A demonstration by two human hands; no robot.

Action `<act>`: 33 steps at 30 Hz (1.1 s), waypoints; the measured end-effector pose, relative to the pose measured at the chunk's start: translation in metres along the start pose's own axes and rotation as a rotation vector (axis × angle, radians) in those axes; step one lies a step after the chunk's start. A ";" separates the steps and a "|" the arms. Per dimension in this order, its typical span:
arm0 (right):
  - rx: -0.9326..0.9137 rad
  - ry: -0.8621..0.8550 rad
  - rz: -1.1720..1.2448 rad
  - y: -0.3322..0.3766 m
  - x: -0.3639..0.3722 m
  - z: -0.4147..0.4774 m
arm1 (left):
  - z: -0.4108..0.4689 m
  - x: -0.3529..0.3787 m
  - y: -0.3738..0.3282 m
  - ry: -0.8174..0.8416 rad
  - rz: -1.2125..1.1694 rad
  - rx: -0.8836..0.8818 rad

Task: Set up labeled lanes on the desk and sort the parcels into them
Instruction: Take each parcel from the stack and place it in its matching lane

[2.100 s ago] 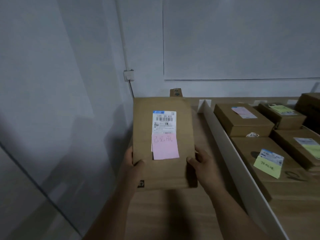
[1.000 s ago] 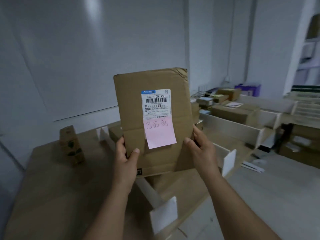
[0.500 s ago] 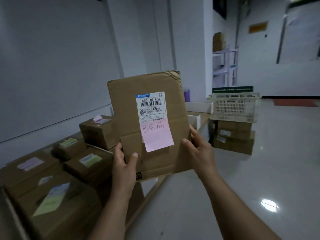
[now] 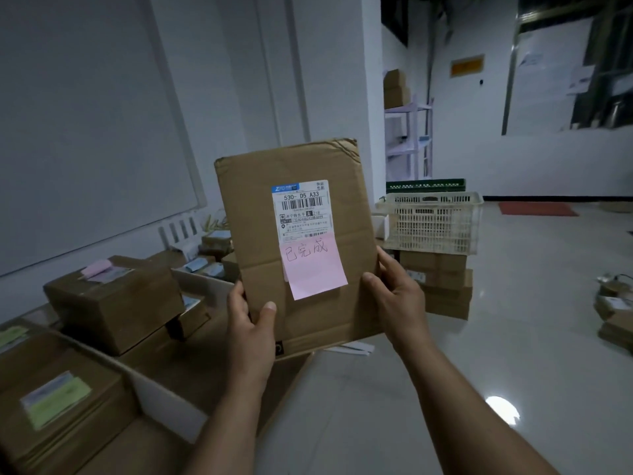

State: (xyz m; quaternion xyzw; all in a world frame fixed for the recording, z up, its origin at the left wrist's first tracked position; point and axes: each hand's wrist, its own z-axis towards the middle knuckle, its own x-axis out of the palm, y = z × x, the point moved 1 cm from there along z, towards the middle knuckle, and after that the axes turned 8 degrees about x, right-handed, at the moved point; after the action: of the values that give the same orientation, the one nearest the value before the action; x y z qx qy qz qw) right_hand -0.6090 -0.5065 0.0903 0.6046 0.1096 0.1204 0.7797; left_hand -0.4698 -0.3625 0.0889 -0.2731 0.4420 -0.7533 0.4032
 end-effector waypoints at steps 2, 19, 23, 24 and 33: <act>-0.002 0.016 0.008 -0.004 0.013 0.036 | 0.030 0.013 0.012 -0.016 0.008 -0.008; -0.071 0.237 -0.013 -0.040 0.104 0.282 | 0.212 0.098 0.095 -0.237 0.160 0.003; -0.046 0.386 -0.029 -0.056 0.125 0.343 | 0.239 0.125 0.112 -0.350 0.207 -0.010; -0.044 0.424 -0.022 -0.060 0.130 0.358 | 0.246 0.133 0.116 -0.382 0.216 -0.019; -0.001 0.735 -0.058 -0.090 0.158 0.472 | 0.294 0.211 0.139 -0.643 0.369 -0.188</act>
State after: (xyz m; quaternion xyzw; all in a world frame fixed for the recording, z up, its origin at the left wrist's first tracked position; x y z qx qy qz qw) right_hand -0.3049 -0.9096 0.1144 0.5173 0.3994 0.3077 0.6915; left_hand -0.3042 -0.7118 0.1120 -0.4471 0.4019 -0.4998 0.6235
